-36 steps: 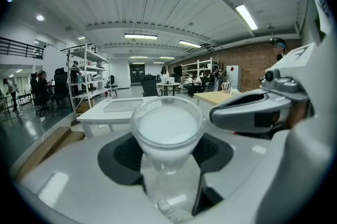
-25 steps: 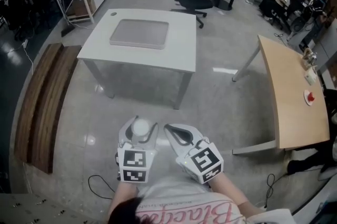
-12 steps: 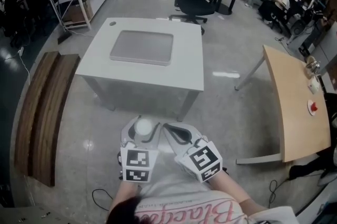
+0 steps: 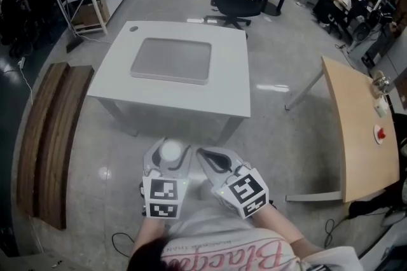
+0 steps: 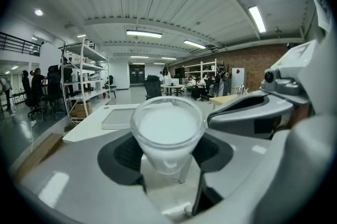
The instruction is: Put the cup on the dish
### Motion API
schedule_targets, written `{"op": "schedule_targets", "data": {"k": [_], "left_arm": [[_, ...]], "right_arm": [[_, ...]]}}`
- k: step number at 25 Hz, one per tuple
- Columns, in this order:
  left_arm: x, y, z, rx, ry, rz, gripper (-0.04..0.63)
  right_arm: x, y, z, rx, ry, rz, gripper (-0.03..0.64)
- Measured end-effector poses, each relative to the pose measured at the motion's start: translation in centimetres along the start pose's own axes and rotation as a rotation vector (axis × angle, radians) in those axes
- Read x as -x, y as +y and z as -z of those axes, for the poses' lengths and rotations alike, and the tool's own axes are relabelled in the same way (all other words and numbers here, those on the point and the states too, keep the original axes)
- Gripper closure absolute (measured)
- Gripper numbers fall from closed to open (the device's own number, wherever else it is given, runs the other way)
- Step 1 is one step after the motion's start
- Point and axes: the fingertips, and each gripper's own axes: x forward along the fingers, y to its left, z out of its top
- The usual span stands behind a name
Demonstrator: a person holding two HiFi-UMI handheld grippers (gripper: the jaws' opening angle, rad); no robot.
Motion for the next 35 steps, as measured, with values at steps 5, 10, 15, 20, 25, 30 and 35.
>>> {"op": "schedule_targets", "data": {"k": [5,10,15,20,25,30,35], "left_arm": [[0.0,-0.2,0.3,0.007,0.009,0.009,0.345],[-0.1,-0.2,0.4,0.011,0.021,0.01,0.345],[-1.0,0.6,0.6,-0.003,0.022,-0.011,0.345],[-1.6,1.8,0.2,-0.001,0.013,-0.027,0.345],[-2.5,3.0,0.1,0.018,0.007,-0.051,0.345],[-4.1,3.6,0.6,0.039,0.004,-0.066,0.344],[-5.4,3.9,2.0,0.035,0.019,-0.091,0.345]], "right_arm": [[0.2,0.2,0.0,-0.002,0.006,0.001,0.615],[0.1,-0.2,0.1,-0.034,-0.001,0.011,0.615],[-1.1,-1.1,-0.4,-0.027,-0.025,0.002,0.615],[-2.0,-1.7,-1.5,-0.049,-0.061,0.004,0.615],[-2.8,-2.1,-1.8,-0.071,-0.059,-0.016,0.615],[-3.3,-2.3,-1.5,-0.079,-0.042,-0.034,0.615],[-3.3,-1.2,-1.0,-0.092,-0.015,-0.085,0.615]]}}
